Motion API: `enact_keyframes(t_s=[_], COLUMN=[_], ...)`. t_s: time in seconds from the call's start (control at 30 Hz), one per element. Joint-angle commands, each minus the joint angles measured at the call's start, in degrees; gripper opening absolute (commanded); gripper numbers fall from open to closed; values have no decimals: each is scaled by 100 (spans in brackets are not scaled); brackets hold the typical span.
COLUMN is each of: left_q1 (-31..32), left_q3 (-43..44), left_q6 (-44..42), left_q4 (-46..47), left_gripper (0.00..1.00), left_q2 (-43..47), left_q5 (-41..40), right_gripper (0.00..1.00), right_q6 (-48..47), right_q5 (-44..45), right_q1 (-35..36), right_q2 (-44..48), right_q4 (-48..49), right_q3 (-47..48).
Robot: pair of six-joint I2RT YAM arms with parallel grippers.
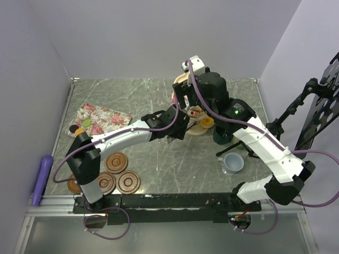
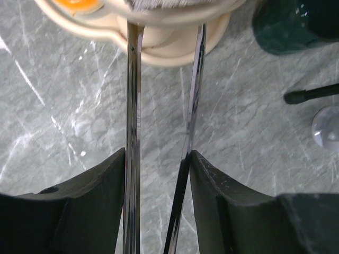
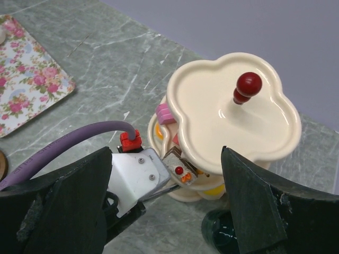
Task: Serve the afternoon tea
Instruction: Place the desert on the desert table, then pick up the desert from the tray.
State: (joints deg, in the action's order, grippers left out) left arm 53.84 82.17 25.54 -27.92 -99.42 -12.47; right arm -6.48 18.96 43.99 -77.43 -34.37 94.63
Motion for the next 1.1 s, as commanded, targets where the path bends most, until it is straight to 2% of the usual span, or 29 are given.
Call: enact_keyframes(t_s=[0.0, 0.33, 0.47, 0.63, 0.77, 0.9, 1.07], left_q1=[109, 65, -285, -1654, -2999, -4301, -5198], left_q3=[-350, -1571, -2046, -2459, -2724, -2461, -2057], left_q6=[-199, 284, 504, 347, -258, -672, -831], left_q4=[235, -160, -625, -1294, -1199, -1303, -1409], left_gripper=[52, 52, 52, 52, 53, 54, 53], left_q2=[589, 1880, 2575, 3594, 4044, 3703, 3140], left_q5=[-194, -809, -1082, -1074, -882, -275, -282], right_gripper=[90, 90, 90, 90, 90, 90, 90], right_q6=[24, 33, 24, 24, 24, -11, -11], right_q5=[-428, -428, -420, -437, -455, -428, -455], right_q1=[180, 180, 180, 189, 180, 180, 180], right_q2=[-9, 35, 17, 0, -18, -53, -115], right_q4=[27, 53, 44, 53, 71, 53, 36], right_q3=[-24, -85, -68, -85, -85, -6, 73])
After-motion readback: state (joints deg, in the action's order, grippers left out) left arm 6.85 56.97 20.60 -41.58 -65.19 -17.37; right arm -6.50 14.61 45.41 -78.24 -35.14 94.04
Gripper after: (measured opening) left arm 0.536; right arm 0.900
